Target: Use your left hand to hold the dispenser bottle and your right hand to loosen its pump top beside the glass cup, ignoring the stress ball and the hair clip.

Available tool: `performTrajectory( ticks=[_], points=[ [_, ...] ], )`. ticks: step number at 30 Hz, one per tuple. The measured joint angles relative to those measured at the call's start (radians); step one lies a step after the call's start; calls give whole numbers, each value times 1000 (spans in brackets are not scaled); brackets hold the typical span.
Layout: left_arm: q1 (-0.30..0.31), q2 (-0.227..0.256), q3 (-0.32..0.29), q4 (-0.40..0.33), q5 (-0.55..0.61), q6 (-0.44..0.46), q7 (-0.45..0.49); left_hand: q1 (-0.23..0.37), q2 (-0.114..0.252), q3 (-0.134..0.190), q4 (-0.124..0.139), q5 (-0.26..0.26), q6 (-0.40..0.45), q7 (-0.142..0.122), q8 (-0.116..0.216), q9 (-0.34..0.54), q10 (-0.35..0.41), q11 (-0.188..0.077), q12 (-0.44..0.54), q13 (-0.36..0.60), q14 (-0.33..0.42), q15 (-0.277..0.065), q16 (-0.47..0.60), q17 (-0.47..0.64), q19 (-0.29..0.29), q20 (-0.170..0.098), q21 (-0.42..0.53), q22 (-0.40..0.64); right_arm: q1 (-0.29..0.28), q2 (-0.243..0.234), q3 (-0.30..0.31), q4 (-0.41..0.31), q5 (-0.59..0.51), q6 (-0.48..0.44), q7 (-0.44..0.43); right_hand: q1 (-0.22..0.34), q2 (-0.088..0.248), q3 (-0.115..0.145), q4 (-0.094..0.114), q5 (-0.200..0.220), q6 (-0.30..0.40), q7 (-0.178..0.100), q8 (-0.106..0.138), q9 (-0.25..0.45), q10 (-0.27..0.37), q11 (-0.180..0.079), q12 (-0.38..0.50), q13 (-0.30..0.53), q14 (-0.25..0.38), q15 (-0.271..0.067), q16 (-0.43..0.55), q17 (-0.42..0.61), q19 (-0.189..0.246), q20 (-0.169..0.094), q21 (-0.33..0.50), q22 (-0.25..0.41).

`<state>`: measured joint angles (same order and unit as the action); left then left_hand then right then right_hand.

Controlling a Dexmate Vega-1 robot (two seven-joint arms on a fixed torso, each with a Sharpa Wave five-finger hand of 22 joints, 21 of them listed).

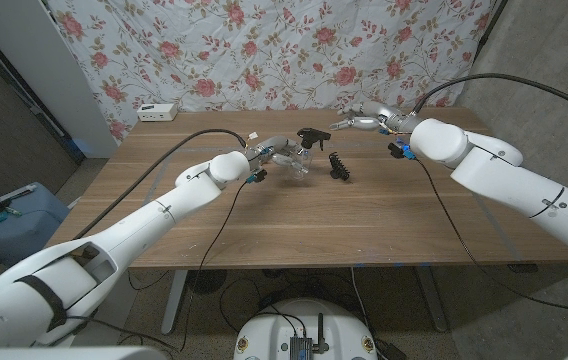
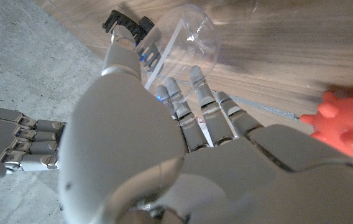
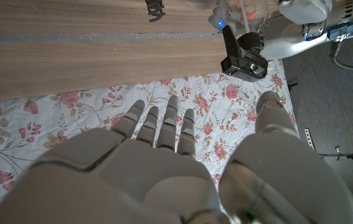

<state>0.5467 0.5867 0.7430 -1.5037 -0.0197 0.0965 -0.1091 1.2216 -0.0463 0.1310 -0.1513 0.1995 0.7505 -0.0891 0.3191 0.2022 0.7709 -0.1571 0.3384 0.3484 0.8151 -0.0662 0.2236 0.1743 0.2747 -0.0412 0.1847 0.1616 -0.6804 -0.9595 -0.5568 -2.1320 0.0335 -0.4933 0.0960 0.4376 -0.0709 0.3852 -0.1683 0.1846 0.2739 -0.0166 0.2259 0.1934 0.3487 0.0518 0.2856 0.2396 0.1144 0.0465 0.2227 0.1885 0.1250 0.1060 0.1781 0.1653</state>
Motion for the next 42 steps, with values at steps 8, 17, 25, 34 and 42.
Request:
performTrajectory(
  ticks=[8,17,25,34,42],
  points=[
    [-9,-10,5,16,3,-3,-2,0,0,0,0,0,2,1,0,0,6,1,-4,1,2,2,0,3,0,0,0,0,29,16,-36,-4,-43,-38,22,23,2,12,-4,0,25,-11,0,5,18,-7,16,5,12,-2,0,0,0,0,0,0],
    [-16,-17,9,25,4,-7,-5,0,0,3,-3,0,2,1,0,0,7,0,-7,9,2,2,-1,5,0,0,0,0,62,35,-76,-4,-88,-72,44,62,1,29,-4,0,72,-35,19,5,18,-7,16,14,16,2,0,0,0,0,0,0],
    [-21,-24,14,32,5,-7,-8,0,0,3,-3,-4,4,0,1,0,7,0,-11,9,6,5,-4,5,0,0,0,0,83,52,-109,1,-135,-101,63,91,4,40,-7,0,103,-56,28,5,12,-13,16,19,36,3,0,5,0,0,0,0],
    [-21,-26,18,32,5,-8,-11,0,0,3,-3,-4,5,-2,4,0,16,1,-13,10,11,0,-7,4,0,0,0,0,85,62,-121,1,-163,-116,63,139,9,63,-7,5,154,-112,45,9,-10,-20,9,25,41,9,0,5,6,5,0,0],
    [-21,-29,20,32,4,-8,-14,0,0,7,-7,-4,5,-2,4,0,16,1,-8,11,11,0,-10,5,0,0,0,0,88,74,-140,-1,-194,-136,63,171,13,72,0,5,182,-126,53,9,71,-66,39,35,101,-19,14,9,21,1,8,0]
  ],
)
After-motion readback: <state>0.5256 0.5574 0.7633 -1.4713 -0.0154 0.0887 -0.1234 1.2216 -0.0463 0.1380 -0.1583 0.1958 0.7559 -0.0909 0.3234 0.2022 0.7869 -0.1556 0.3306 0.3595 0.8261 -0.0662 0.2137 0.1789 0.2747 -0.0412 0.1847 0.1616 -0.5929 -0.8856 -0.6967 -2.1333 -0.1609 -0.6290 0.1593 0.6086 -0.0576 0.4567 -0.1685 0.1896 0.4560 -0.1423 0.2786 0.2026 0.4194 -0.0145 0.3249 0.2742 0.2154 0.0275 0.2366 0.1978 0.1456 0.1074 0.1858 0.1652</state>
